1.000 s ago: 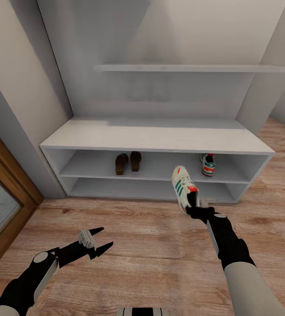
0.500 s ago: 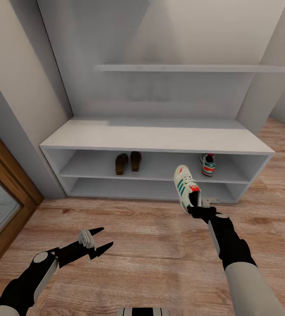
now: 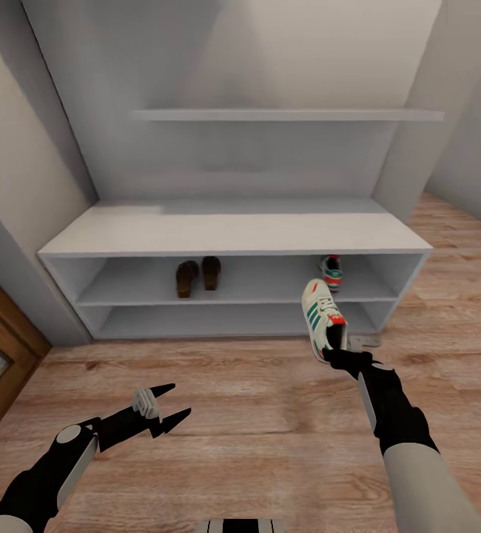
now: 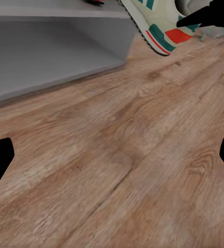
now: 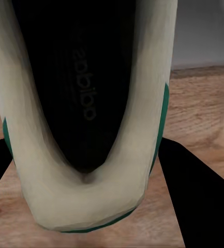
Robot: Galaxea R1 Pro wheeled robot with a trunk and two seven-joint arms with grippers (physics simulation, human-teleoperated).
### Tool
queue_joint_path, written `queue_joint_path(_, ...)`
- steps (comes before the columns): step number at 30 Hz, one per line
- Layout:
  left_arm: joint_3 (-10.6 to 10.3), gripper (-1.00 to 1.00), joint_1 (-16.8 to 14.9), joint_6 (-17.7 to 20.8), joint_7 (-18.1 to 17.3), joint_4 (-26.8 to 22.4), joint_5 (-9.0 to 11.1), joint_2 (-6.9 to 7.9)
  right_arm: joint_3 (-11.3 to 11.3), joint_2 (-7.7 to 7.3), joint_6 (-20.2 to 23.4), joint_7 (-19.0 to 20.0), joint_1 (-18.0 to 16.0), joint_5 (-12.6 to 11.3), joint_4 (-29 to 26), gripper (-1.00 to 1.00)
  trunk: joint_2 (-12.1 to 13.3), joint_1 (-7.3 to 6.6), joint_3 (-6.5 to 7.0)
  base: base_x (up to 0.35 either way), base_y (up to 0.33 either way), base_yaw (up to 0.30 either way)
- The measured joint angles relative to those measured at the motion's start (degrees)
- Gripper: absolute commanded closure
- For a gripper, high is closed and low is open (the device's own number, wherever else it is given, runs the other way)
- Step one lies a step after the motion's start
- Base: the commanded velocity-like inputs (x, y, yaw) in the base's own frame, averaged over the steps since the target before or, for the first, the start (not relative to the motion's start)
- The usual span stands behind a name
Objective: Pick up the two gym shoes and the two sandals from the corridor floor and place them onto the hallstand (shoe rack) in the corridor, making sure they are on the rack and not on the floor. Arrange them so the two gym shoes are next to each other and the two sandals are next to each other.
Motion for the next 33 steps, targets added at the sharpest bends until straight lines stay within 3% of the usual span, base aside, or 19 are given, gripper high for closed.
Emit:
queue_joint_path(10, 0.0, -1.00, 0.1, 0.1, -0.1, 0.0, 0.2, 0.01, 0.0, 0.01, 0.0, 0.0, 0.1, 0.0, -0.1, 1.00, 0.0, -0.01, 0.00, 0.020, 0.000, -0.024)
queue_joint_path(25, -0.2, -1.00, 0.2, 0.1, -0.7, 0.1, 0.2, -0.05, 0.0, 0.01, 0.0, 0.0, 0.1, 0.0, -0.1, 1.00, 0.0, -0.02, 0.00, 0.271, -0.009, 0.000)
queue_joint_path(29, -0.2, -1.00, 0.4, 0.1, -2.6, 0.1, 0.2, -1.75, 0.0, 0.01, 0.0, 0.0, 0.1, 0.0, -0.1, 1.00, 0.0, -0.02, 0.00, 0.173, -0.183, 0.000)
queue_joint_path(33, -0.2, -1.00, 0.5, 0.1, -3.0, 0.1, 0.2, -2.43, 0.0, 0.01, 0.0, 0.0, 0.1, 0.0, -0.1, 1.00, 0.0, 0.00, 0.00, 0.068, -0.076, 0.000)
